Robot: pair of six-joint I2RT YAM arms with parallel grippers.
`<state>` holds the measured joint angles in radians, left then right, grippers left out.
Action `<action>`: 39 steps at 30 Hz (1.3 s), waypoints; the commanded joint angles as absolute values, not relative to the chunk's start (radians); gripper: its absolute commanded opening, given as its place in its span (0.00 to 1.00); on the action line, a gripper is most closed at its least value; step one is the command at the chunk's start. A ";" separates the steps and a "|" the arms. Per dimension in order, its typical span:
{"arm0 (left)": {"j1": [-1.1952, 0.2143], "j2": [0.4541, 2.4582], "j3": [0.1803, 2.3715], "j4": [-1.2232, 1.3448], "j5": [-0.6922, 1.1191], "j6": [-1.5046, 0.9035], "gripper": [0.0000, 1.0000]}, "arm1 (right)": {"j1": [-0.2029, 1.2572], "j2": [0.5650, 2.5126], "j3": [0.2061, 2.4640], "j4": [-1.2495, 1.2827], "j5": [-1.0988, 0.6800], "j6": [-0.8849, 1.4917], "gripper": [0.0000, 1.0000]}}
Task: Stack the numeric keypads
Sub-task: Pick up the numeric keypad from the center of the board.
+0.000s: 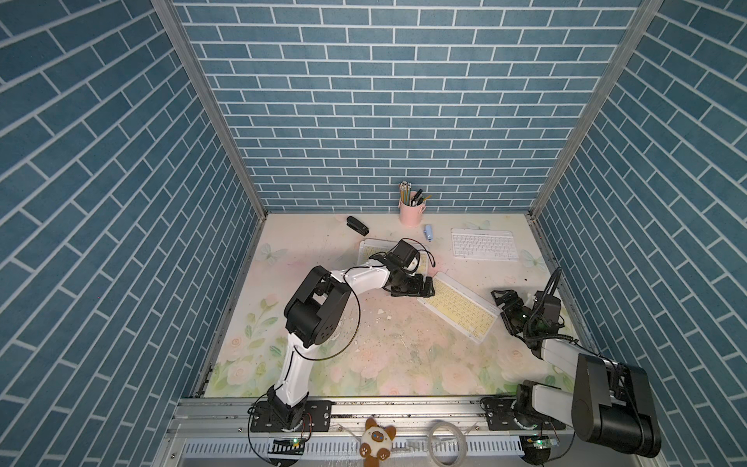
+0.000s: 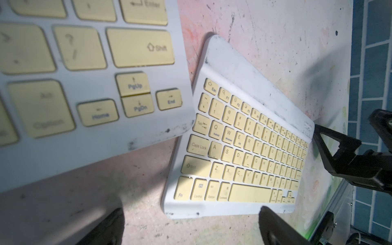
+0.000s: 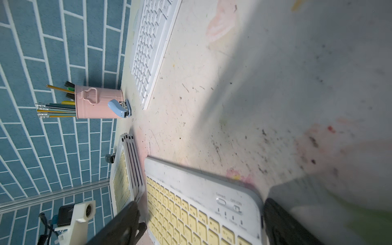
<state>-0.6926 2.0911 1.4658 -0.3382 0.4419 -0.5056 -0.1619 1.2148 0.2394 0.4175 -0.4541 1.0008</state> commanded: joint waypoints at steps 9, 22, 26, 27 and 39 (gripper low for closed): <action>-0.701 2.122 1.475 -0.350 0.447 -0.506 1.00 | -0.157 1.196 0.200 0.456 -0.491 1.055 0.91; -0.703 2.123 1.480 -0.358 0.450 -0.499 1.00 | -0.152 1.229 0.219 0.485 -0.503 1.035 0.91; -0.702 2.125 1.485 -0.364 0.451 -0.494 1.00 | -0.152 1.258 0.213 0.536 -0.523 1.018 0.91; -0.703 2.126 1.485 -0.366 0.452 -0.494 1.00 | -0.153 1.262 0.207 0.551 -0.526 1.016 0.91; -0.703 2.125 1.483 -0.375 0.450 -0.484 1.00 | -0.150 1.304 0.187 0.679 -0.592 0.985 0.90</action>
